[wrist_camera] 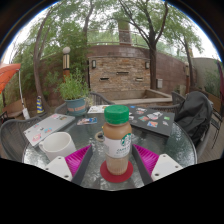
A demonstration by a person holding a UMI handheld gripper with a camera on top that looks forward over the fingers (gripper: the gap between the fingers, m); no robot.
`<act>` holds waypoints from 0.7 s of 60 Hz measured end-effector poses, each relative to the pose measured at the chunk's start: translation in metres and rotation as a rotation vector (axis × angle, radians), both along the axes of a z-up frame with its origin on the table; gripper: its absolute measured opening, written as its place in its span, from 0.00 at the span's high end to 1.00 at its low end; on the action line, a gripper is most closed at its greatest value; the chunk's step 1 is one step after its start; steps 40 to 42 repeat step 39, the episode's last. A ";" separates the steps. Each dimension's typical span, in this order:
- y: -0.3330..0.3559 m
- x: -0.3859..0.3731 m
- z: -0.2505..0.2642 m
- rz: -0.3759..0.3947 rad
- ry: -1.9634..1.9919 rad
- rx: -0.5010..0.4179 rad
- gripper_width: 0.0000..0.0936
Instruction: Pour water
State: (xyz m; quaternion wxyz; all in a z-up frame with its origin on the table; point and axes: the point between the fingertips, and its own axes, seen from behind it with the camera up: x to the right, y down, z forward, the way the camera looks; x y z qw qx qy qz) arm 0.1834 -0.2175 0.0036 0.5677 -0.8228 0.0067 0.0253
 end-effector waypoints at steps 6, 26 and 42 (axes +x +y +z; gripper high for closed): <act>-0.020 0.006 0.002 -0.023 0.024 -0.026 0.12; -0.123 0.013 0.063 -0.153 -0.026 -0.057 0.12; -0.224 -0.041 0.107 -0.173 -0.037 -0.129 0.12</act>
